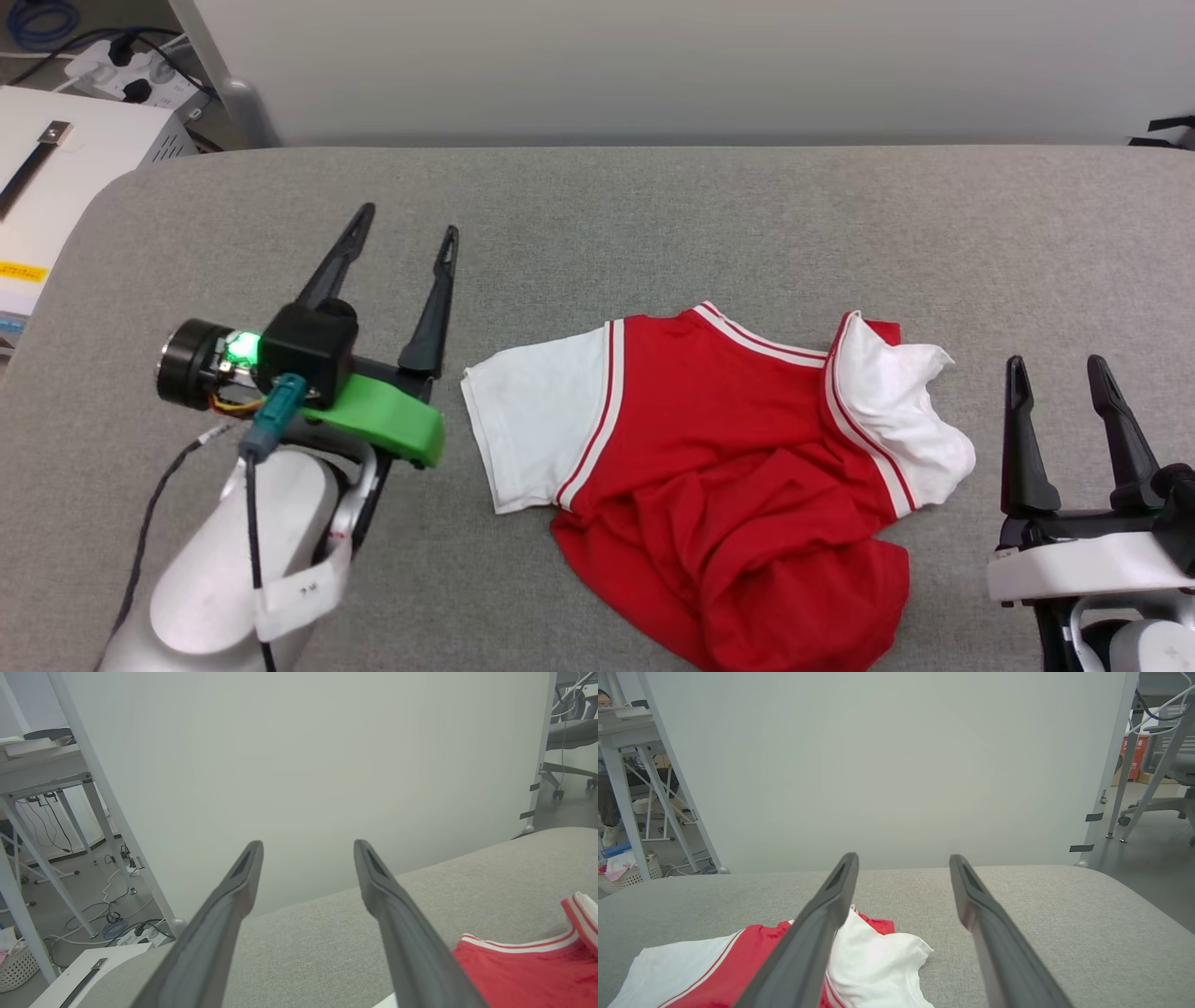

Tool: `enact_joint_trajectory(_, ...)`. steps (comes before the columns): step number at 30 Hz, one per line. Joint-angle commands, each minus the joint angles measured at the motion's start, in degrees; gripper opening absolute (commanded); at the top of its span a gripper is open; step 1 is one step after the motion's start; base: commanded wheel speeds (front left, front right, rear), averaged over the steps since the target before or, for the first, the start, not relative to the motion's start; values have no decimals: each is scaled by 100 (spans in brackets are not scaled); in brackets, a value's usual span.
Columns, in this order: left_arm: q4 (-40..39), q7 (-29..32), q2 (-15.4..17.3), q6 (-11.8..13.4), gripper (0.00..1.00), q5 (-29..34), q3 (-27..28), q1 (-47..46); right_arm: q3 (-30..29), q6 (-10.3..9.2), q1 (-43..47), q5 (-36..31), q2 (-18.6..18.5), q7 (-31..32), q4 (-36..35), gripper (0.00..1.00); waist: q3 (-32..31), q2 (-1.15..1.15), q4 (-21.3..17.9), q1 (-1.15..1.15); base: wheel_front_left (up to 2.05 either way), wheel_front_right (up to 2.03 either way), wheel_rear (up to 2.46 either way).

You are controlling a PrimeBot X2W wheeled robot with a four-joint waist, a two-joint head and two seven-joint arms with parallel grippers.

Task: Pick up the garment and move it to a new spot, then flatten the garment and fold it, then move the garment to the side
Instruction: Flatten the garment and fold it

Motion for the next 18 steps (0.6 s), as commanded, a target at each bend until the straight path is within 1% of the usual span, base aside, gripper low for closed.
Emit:
enact_joint_trajectory(1,67,-32,120,-171,100,-61,102,-124,26,-4,68,-7,-9,-51,-18,100,15,0,-12,0,0,0,0)
enact_joint_trajectory(4,338,65,321,-553,100,-211,204,-444,71,-4,37,0,-9,-51,-25,100,58,0,-65,0,0,0,0)
enact_joint_trajectory(5,502,300,429,-846,100,-363,211,-718,81,-4,19,4,-9,-51,-31,100,103,0,-118,0,0,0,0)
enact_joint_trajectory(6,613,554,476,-1023,100,-471,178,-859,79,-4,13,4,-9,-51,-34,100,125,0,-141,0,0,0,0)
enact_joint_trajectory(8,729,1004,526,-1248,100,-619,100,-1107,68,-4,8,7,-9,-51,-37,100,166,0,-180,0,0,0,0)
enact_joint_trajectory(10,852,1589,562,-1426,100,-846,-18,-1319,67,-4,-3,7,-9,-51,-37,100,220,0,-220,0,0,0,0)
enact_joint_trajectory(11,897,1796,548,-1479,100,-1004,-25,-1415,66,-4,-15,11,-9,-51,-38,100,250,0,-239,0,0,0,0)
enact_joint_trajectory(14,1156,2794,642,-1601,100,-1349,-329,-1680,81,-4,-79,22,-9,-51,-42,100,347,0,-312,0,0,0,0)
enact_joint_trajectory(16,1306,3453,670,-1635,100,-1616,-569,-1781,82,-4,-121,26,-9,-51,-42,100,407,0,-351,0,0,0,0)
enact_joint_trajectory(18,1424,3978,700,-1649,100,-1867,-774,-1868,95,-4,-168,32,-9,-51,-47,100,477,0,-403,0,0,0,0)
